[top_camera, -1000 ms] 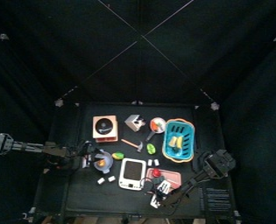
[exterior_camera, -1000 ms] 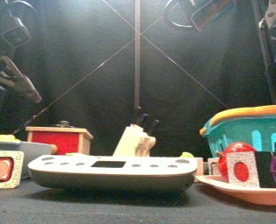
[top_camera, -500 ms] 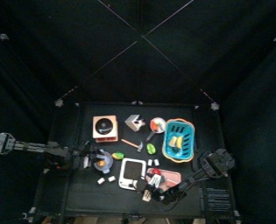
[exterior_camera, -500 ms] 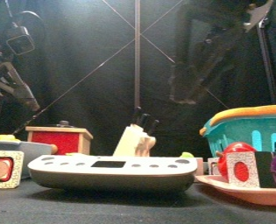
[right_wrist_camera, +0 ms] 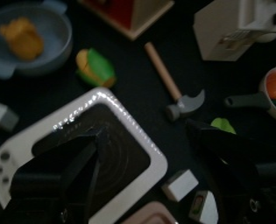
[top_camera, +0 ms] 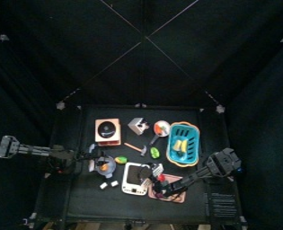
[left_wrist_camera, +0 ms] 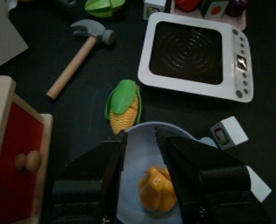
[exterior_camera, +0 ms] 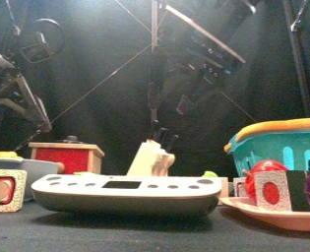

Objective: Grab bowl

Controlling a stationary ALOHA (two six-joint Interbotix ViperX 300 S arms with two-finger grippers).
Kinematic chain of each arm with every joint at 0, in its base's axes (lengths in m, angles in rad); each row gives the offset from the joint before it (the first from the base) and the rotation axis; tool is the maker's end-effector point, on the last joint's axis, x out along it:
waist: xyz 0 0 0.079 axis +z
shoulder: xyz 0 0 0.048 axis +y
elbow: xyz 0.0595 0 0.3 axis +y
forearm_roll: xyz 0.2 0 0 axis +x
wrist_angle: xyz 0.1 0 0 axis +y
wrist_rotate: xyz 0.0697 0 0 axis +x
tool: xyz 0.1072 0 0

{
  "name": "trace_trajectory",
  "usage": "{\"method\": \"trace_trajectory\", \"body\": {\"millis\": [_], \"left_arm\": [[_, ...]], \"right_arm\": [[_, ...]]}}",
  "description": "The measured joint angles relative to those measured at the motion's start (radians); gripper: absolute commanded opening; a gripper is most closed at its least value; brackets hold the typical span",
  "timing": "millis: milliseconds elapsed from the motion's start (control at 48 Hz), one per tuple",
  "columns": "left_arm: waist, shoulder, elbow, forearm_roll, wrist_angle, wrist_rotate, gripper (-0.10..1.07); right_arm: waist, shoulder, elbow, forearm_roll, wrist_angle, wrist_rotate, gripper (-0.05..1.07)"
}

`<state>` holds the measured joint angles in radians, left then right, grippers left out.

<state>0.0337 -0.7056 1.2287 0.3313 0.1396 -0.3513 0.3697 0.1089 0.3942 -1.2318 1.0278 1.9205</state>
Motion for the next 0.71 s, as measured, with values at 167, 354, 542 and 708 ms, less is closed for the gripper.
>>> {"method": "trace_trajectory", "body": {"millis": [167,354,542,708], "left_arm": [[0.009,0.015,0.0,0.002,0.021,0.003,0.75],[0.017,0.067,0.002,0.038,0.021,0.005,0.75],[0.029,0.15,-0.014,0.107,0.02,0.003,0.75],[0.052,0.201,-0.035,0.138,0.018,0.002,0.75]], "right_arm": [[-0.038,-0.064,0.06,-0.046,-0.121,0.107,1.0],[-0.086,-0.074,0.091,-0.049,-0.31,0.121,1.0],[-0.146,-0.054,0.095,-0.058,-0.411,0.112,1.0],[-0.158,-0.043,0.103,-0.103,-0.425,0.112,1.0]]}}
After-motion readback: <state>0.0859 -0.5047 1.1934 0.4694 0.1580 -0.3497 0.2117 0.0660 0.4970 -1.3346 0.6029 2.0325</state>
